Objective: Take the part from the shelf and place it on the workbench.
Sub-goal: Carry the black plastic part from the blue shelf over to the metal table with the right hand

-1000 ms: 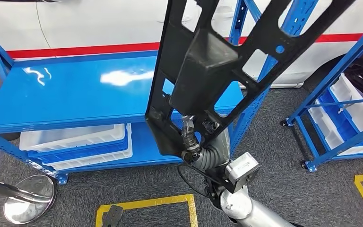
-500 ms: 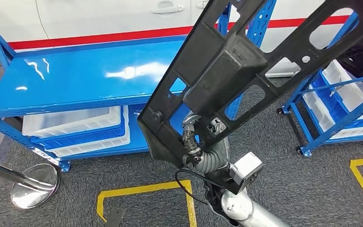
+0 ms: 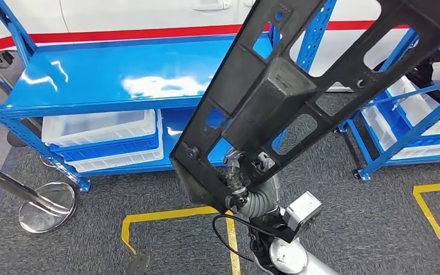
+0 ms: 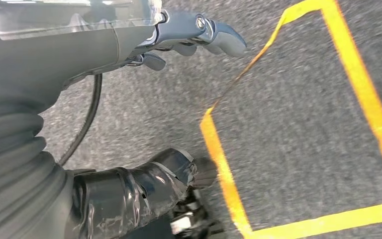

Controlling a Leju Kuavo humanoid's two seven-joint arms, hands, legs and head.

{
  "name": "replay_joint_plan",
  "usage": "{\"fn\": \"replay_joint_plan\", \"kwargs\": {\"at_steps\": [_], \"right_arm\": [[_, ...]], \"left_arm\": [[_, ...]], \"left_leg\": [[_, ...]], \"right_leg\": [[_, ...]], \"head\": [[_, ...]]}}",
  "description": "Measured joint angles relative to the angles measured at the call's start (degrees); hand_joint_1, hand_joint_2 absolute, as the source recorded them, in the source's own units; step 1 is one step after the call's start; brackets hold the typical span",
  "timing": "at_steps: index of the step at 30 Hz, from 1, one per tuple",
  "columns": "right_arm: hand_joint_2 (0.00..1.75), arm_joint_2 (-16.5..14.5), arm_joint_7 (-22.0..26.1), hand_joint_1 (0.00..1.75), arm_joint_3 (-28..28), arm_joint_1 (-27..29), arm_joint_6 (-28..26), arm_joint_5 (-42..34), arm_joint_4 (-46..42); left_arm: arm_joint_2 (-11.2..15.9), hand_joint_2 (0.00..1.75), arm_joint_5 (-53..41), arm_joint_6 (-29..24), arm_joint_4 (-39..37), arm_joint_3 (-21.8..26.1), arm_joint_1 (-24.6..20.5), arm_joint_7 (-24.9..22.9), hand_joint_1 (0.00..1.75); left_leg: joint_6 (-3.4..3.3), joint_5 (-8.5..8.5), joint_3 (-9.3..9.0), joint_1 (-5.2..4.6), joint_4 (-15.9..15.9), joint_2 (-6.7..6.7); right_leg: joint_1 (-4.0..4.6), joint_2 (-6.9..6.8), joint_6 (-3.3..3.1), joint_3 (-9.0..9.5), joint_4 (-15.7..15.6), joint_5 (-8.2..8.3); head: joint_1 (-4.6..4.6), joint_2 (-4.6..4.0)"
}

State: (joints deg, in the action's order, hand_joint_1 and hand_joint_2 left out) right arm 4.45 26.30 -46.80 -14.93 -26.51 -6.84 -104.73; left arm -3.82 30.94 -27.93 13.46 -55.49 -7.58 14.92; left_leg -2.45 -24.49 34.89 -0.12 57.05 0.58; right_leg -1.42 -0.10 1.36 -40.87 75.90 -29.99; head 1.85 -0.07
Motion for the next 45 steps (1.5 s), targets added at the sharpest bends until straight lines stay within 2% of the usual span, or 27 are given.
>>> {"fn": "replay_joint_plan", "kwargs": {"at_steps": [1, 2, 4, 6, 8, 9, 12, 13, 15, 17, 19, 21, 23, 24, 25, 27, 28, 29, 30, 31, 33, 35, 38, 39, 41, 43, 45], "right_arm": [[1.75, 0.0, 0.0, 1.75, 0.0, 0.1, 0.2, -0.2, 0.1], [1.75, 0.0, 0.1, 1.75, 0.0, 0.2, 0.5, -0.4, 0.2], [1.75, 0.0, 0.1, 1.75, 0.0, 0.2, 1.0, -0.8, 0.3], [1.75, 0.0, 0.2, 1.75, 0.0, 0.2, 1.5, -1.1, 0.3], [1.75, 0.0, 0.3, 1.75, 0.0, 0.2, 1.7, -1.2, 0.4], [1.75, 0.0, 0.3, 1.75, 0.0, 0.3, 1.9, -1.3, 0.4], [1.75, 0.0, 0.3, 1.75, 0.0, 0.3, 2.2, -1.4, 0.5], [1.75, 0.0, 0.3, 1.75, 0.0, 0.3, 2.4, -1.4, 0.6], [1.75, 0.0, 0.3, 1.75, 0.0, 0.3, 2.6, -1.5, 0.7], [1.75, 0.0, 0.3, 1.75, 0.0, 0.3, 2.7, -1.6, 0.8], [1.75, 0.0, 0.3, 1.75, 0.0, 0.3, 2.7, -1.6, 0.8], [1.75, 0.0, 0.3, 1.75, 0.0, 0.3, 2.8, -1.6, 0.8], [1.75, 0.1, 0.3, 1.75, 0.0, 0.3, 3.0, -1.7, 0.8], [1.75, 0.1, 0.3, 1.75, 0.0, 0.3, 3.0, -1.7, 0.9], [1.75, 0.1, 0.3, 1.75, 0.0, 0.3, 3.1, -1.7, 0.9], [1.75, 0.1, 0.3, 1.75, 0.0, 0.3, 3.2, -1.7, 0.9], [1.75, 0.1, 0.3, 1.75, 0.0, 0.4, 3.2, -1.7, 1.0], [1.75, 0.1, 0.3, 1.75, 0.0, 0.4, 3.2, -1.7, 1.0], [1.75, 0.1, 0.3, 1.75, 0.0, 0.4, 3.2, -1.7, 1.1], [1.75, 0.1, 0.3, 1.75, 0.0, 0.4, 3.2, -1.7, 1.2], [1.75, 0.1, 0.3, 1.75, 0.0, 0.3, 3.3, -1.8, 1.3], [1.75, 0.1, 0.3, 1.75, 0.0, 0.3, 3.5, -1.7, 1.3], [1.75, 0.1, 0.3, 1.75, 0.0, 0.2, 3.7, -1.2, 1.3], [1.75, 0.1, 0.2, 1.75, 0.0, 0.1, 3.7, -1.0, 1.3], [1.75, 0.1, 0.1, 1.75, 0.0, 0.1, 3.7, -0.7, 1.3], [1.75, 0.1, 0.1, 1.75, 0.0, 0.1, 3.7, -0.5, 1.4], [1.75, 0.1, 0.1, 1.75, 0.0, 0.1, 3.8, -0.5, 1.5]], "left_arm": [[0.0, 1.75, 0.1, 0.0, 0.0, 0.0, 0.1, 0.0, 0.00], [0.0, 1.75, 0.2, 0.0, 0.0, 0.0, 0.2, 0.0, 0.00], [0.0, 1.75, 0.2, 0.0, 0.0, 0.0, 0.4, 0.0, 0.00], [0.0, 1.75, 0.3, 0.1, 0.0, 0.0, 0.5, -0.1, 0.00], [0.1, 1.75, 0.3, 0.1, 0.0, 0.0, 0.6, -0.2, 0.00], [0.2, 1.75, 0.4, 0.2, 0.0, 0.0, 0.7, -0.3, 0.00], [0.2, 1.75, 0.5, 0.2, 0.0, 0.0, 0.9, -0.4, 0.00], [0.2, 1.75, 0.5, 0.3, 0.0, 0.0, 0.9, -0.4, 0.00], [0.3, 1.75, 0.5, 0.3, 0.0, 0.0, 0.9, -0.5, 0.00], [0.3, 1.75, 0.4, 0.3, 0.0, 0.0, 0.8, -0.5, 0.00], [0.4, 1.75, 0.4, 0.2, 0.0, 0.0, 0.7, -0.5, 0.00], [0.4, 1.75, 0.3, 0.2, 0.0, 0.0, 0.6, -0.6, 0.00], [0.4, 1.75, 0.3, 0.1, 0.0, 0.0, 0.7, -0.7, 0.00], [0.4, 1.75, 0.3, 0.1, 0.0, 0.0, 0.7, -0.7, 0.00], [0.4, 1.75, 0.3, 0.1, 0.0, 0.0, 0.8, -0.7, 0.00], [0.4, 1.75, 0.3, 0.1, 0.0, 0.0, 0.8, -0.7, 0.00], [0.4, 1.75, 0.3, 0.1, 0.0, 0.0, 0.8, -0.7, 0.00], [0.4, 1.75, 0.3, 0.1, 0.0, 0.0, 0.8, -0.7, 0.00], [0.4, 1.75, 0.3, 0.1, 0.0, 0.0, 0.8, -0.7, 0.00], [0.4, 1.75, 0.3, 0.1, 0.0, 0.0, 0.8, -0.7, 0.00], [0.4, 1.75, 0.3, 0.1, 0.0, 0.0, 0.7, -0.8, 0.00], [0.4, 1.75, 0.3, 0.0, 0.0, 0.0, 0.7, -1.1, 0.00], [0.4, 1.75, 0.3, 0.0, 0.0, 0.0, 0.8, -1.9, 0.00], [0.5, 1.75, 0.3, 0.0, 0.0, 0.0, 0.8, -2.1, 0.00], [0.5, 1.75, 0.4, 0.0, 0.0, 0.0, 0.9, -2.4, 0.00], [0.5, 1.75, 0.6, 0.0, 0.0, 0.0, 1.0, -2.6, 0.00], [0.6, 1.75, 0.7, 0.0, 0.0, 0.0, 1.1, -2.8, 0.00]], "left_leg": [[0.18, 0.33, 1.03, 0.04, 0.6, 0.00], [0.42, 0.63, 2.10, 0.05, 1.4, 0.00], [0.98, 1.19, 3.60, -0.04, 2.7, -0.02], [1.53, 2.06, 4.14, -0.16, 3.1, -0.08], [2.13, 1.96, 4.80, -0.02, 3.3, -0.20], [2.47, 0.46, 5.34, 0.09, 4.3, -0.28], [3.51, -7.56, 7.45, 0.49, 13.1, -0.35], [3.72, -8.80, 7.78, 0.60, 16.2, -0.35], [3.85, -7.36, 6.37, 0.71, 18.2, -0.35], [3.54, -4.66, 1.30, 0.73, 12.5, -0.41], [2.99, -5.03, -4.42, 0.46, 4.2, -0.65], [2.46, -5.62, -6.31, 0.10, 0.5, -0.89], [1.76, -4.27, -5.55, 0.21, -0.4, -0.70], [1.27, -3.53, -5.14, 0.31, -0.9, -0.52], [0.79, -2.72, -4.60, 0.39, -1.2, -0.35], [0.08, -1.43, -3.25, 0.20, -1.1, -0.23], [-0.06, -0.91, -2.42, 0.06, -0.9, -0.21], [-0.14, -0.47, -1.56, -0.07, -0.6, -0.19], [-0.14, -0.10, -0.70, -0.17, -0.2, -0.18], [-0.12, 0.22, 0.16, -0.26, 0.2, -0.20], [0.07, 0.75, 1.62, -0.44, 0.9, -0.32], [0.57, 1.43, 2.43, -0.47, 1.3, -0.56], [1.58, 2.60, 2.90, -0.39, 1.0, -0.94], [1.93, 2.07, 3.25, -0.38, 1.4, -1.01], [2.76, -1.68, 4.93, -0.04, 5.7, -1.01], [3.70, -5.88, 7.26, 0.53, 12.9, -0.94], [4.47, -6.27, 7.46, 1.11, 16.0, -0.83]], "right_leg": [[-0.06, -0.01, 0.02, 2.00, -1.8, 1.56], [-0.10, -0.01, 0.00, 4.63, -4.9, 1.86], [0.10, 0.07, -0.22, 9.69, -12.1, -0.03], [0.35, 0.19, -0.64, 11.14, -15.1, -1.40], [0.07, 0.09, -1.44, 10.17, -15.2, -0.30], [-0.07, 0.00, -1.91, 9.53, -15.3, 0.40], [-0.16, -0.10, -2.55, 7.05, -15.3, 2.49], [-0.13, -0.13, -2.53, 6.14, -15.2, 3.16], [-0.11, -0.19, -2.41, 4.47, -15.1, 4.37], [-0.13, -0.17, -2.12, 3.24, -15.1, 5.44], [-0.06, -0.13, -1.52, 2.60, -15.3, 6.50], [-0.06, -0.14, -0.81, 2.47, -16.0, 7.76], [0.07, -0.10, -0.13, 2.24, -16.5, 8.19], [0.18, -0.05, 0.05, 1.83, -15.8, 6.87], [0.31, 0.00, 0.13, 1.19, -13.9, 4.52], [0.40, 0.05, 0.05, -0.50, -6.9, -1.30], [0.45, 0.05, 0.04, -1.08, -3.3, -2.94], [0.48, 0.05, 0.01, -1.06, -1.0, -3.33], [0.48, 0.05, -0.06, -0.19, -0.6, -2.61], [0.53, 0.04, -0.25, 1.77, -2.4, -1.19], [0.80, 0.13, -1.00, 7.40, -9.8, 0.62], [1.12, 0.25, -1.41, 11.12, -15.8, 0.34], [1.07, -0.28, -1.69, 11.34, -17.9, 0.99], [0.81, -0.63, -1.93, 11.15, -18.2, 1.53], [0.30, -1.41, -2.30, 10.53, -18.7, 2.54], [0.10, -2.13, -2.34, 9.59, -18.7, 3.23], [-0.15, -3.05, -2.05, 8.69, -18.4, 3.68]], "head": [[-0.01, 0.00], [-0.03, 0.01], [0.01, 0.01], [-0.04, 0.01], [-0.16, 0.01], [-0.10, 0.00], [0.12, 0.00], [0.13, 0.01], [0.13, 0.01], [0.13, 0.01], [0.09, 0.01], [0.07, 0.01], [0.01, 0.01], [-0.12, 0.01], [-0.34, 0.01], [-0.80, 0.01], [-0.94, 0.01], [-1.04, 0.01], [-1.11, 0.01], [-1.20, 0.01], [-1.39, 0.01], [-1.50, 0.01], [-1.91, 0.01], [-1.96, 0.01], [-1.83, 0.01], [-1.66, 0.01], [-1.67, 0.01]]}}
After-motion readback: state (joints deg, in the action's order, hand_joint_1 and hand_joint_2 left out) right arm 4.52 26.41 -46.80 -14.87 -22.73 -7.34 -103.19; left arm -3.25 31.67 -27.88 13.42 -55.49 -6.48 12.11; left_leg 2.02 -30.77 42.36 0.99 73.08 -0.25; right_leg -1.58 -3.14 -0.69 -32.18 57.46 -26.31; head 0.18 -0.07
